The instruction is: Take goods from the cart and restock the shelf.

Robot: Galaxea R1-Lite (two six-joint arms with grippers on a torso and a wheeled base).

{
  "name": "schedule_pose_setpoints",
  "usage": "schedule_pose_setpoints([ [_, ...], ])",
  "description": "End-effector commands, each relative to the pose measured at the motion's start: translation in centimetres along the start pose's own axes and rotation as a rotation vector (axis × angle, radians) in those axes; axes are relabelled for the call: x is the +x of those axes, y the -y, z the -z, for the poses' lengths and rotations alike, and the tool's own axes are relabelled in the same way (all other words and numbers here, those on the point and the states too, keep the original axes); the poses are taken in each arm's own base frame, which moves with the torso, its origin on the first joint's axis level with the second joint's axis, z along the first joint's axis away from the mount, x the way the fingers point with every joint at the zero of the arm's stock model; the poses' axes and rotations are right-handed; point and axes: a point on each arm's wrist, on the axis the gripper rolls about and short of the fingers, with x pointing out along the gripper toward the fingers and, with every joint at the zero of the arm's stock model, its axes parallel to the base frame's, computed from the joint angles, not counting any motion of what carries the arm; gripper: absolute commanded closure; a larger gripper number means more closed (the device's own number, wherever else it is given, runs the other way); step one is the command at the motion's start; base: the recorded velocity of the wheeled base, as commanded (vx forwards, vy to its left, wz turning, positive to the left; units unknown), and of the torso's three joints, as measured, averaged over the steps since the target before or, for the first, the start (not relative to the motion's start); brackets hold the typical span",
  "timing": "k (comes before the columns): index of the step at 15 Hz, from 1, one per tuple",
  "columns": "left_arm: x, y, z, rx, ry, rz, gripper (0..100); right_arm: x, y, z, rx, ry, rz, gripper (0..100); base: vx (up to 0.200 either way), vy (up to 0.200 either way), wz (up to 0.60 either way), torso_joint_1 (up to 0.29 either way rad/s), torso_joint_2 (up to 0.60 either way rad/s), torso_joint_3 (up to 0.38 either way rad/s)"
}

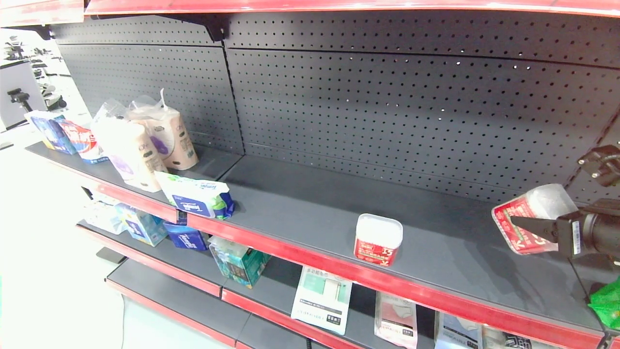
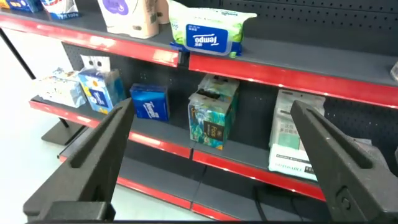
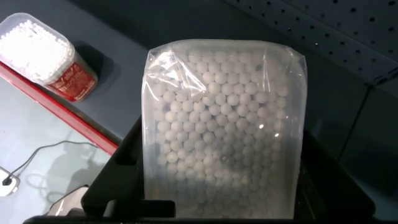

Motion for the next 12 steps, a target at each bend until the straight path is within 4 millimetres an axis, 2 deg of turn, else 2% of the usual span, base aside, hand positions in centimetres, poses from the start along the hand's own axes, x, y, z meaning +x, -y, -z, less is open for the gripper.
schedule_pose_setpoints([
  [1,0.0,0.0,0.0,-0.001,0.001,-0.001,0,1.3,0.1,0.1,-0.006,-0.025,-0.031,100,0.000,0.000,0.00,0.000,0.00,0.000],
  [4,0.0,0.0,0.0,-0.001,0.001,-0.001,0,5.3,0.8,0.0,-0.046,0.034,-0.085,100,0.000,0.000,0.00,0.000,0.00,0.000],
  [6,0.0,0.0,0.0,-0.001,0.001,-0.001,0,6.3,0.9,-0.2,-0.048,0.038,-0.123,100,0.000,0.000,0.00,0.000,0.00,0.000],
  [9,0.0,0.0,0.0,-0.001,0.001,-0.001,0,9.0,0.6,-0.7,-0.092,0.027,-0.200,100,0.000,0.000,0.00,0.000,0.00,0.000],
  [12,0.0,0.0,0.0,-0.001,0.001,-0.001,0,12.0,0.8,-2.2,-0.213,0.064,-0.251,100,0.000,0.000,0.00,0.000,0.00,0.000],
])
